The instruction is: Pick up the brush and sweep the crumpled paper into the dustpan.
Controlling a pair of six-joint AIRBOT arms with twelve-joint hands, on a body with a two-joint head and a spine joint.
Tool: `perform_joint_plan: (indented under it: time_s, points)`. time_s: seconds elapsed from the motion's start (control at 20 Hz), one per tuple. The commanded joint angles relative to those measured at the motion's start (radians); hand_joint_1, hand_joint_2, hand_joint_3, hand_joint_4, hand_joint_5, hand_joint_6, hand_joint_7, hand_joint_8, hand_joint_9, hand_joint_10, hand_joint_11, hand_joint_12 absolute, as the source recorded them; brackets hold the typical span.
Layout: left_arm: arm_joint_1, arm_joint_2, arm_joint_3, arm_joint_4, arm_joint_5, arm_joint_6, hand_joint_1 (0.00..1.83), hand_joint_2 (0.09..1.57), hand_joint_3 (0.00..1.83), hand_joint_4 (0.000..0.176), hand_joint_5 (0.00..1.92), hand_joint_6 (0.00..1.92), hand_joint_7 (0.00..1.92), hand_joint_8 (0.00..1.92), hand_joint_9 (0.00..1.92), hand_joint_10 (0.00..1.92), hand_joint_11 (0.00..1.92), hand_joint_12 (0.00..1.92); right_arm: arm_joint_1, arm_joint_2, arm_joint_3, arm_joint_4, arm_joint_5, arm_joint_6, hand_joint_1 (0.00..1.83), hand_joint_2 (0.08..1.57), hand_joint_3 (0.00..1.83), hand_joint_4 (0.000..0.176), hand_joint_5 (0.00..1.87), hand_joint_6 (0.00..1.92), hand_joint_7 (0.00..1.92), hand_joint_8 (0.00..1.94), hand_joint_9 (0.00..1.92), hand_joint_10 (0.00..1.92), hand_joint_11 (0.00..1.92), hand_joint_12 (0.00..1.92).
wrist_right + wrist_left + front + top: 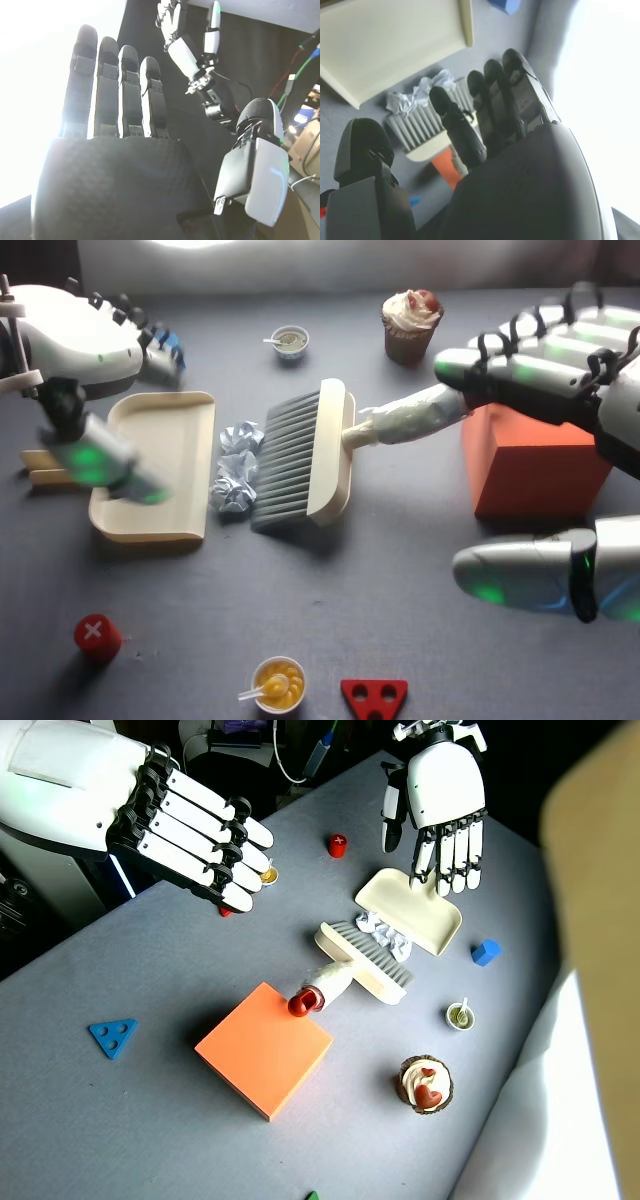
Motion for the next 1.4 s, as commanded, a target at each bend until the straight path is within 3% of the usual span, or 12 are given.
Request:
perform_joint_plan:
  time_s: [0.0, 0.5, 0.85, 0.95, 1.2, 1.25, 1.35]
  points:
    - [-0.010, 0.003, 0.006, 0.013, -0.066, 0.003, 0.00, 0.94, 0.00, 0.000, 0.13, 0.00, 0.17, 0.00, 0.16, 0.00, 0.12, 0.11, 0.009, 0.004, -0.004, -0.039, -0.106, 0.006, 0.00, 0.90, 0.00, 0.000, 0.15, 0.00, 0.18, 0.00, 0.19, 0.00, 0.14, 0.05]
    - [-0.010, -0.003, 0.026, 0.013, -0.058, 0.011, 0.02, 0.88, 0.00, 0.000, 0.10, 0.00, 0.14, 0.00, 0.14, 0.01, 0.11, 0.07, 0.008, 0.004, -0.005, -0.044, -0.106, 0.006, 0.00, 0.94, 0.00, 0.000, 0.08, 0.00, 0.10, 0.00, 0.09, 0.00, 0.01, 0.00]
    - [0.039, -0.027, 0.105, 0.044, -0.131, 0.010, 0.42, 0.94, 0.01, 0.000, 0.03, 0.00, 0.11, 0.00, 0.14, 0.01, 0.14, 0.06, 0.005, 0.004, -0.008, -0.053, -0.107, 0.006, 0.00, 0.95, 0.00, 0.000, 0.08, 0.01, 0.10, 0.01, 0.09, 0.01, 0.01, 0.00]
    - [0.056, -0.027, 0.126, 0.043, -0.146, 0.011, 0.62, 0.96, 0.01, 0.000, 0.02, 0.00, 0.10, 0.00, 0.13, 0.00, 0.15, 0.06, 0.005, 0.004, -0.008, -0.053, -0.108, 0.006, 0.00, 0.95, 0.00, 0.000, 0.14, 0.01, 0.15, 0.01, 0.13, 0.01, 0.05, 0.01]
    - [0.065, -0.032, 0.177, -0.005, -0.175, 0.042, 0.74, 0.99, 0.01, 0.000, 0.03, 0.00, 0.14, 0.01, 0.16, 0.01, 0.18, 0.06, 0.005, 0.004, -0.010, -0.056, -0.108, 0.006, 0.00, 0.96, 0.00, 0.000, 0.17, 0.01, 0.15, 0.00, 0.12, 0.00, 0.04, 0.01]
    - [0.074, -0.034, 0.187, -0.025, -0.191, 0.051, 0.78, 0.99, 0.01, 0.000, 0.03, 0.00, 0.13, 0.01, 0.16, 0.01, 0.18, 0.06, 0.005, 0.004, -0.010, -0.056, -0.108, 0.006, 0.00, 0.96, 0.00, 0.000, 0.17, 0.01, 0.14, 0.00, 0.11, 0.00, 0.03, 0.00]
    - [0.112, -0.036, 0.200, -0.491, -0.279, 0.481, 0.78, 0.99, 0.01, 0.002, 0.07, 0.01, 0.14, 0.01, 0.17, 0.01, 0.18, 0.06, 0.005, 0.004, -0.010, -0.057, -0.111, 0.006, 0.00, 0.96, 0.00, 0.000, 0.21, 0.02, 0.16, 0.00, 0.13, 0.01, 0.04, 0.01]
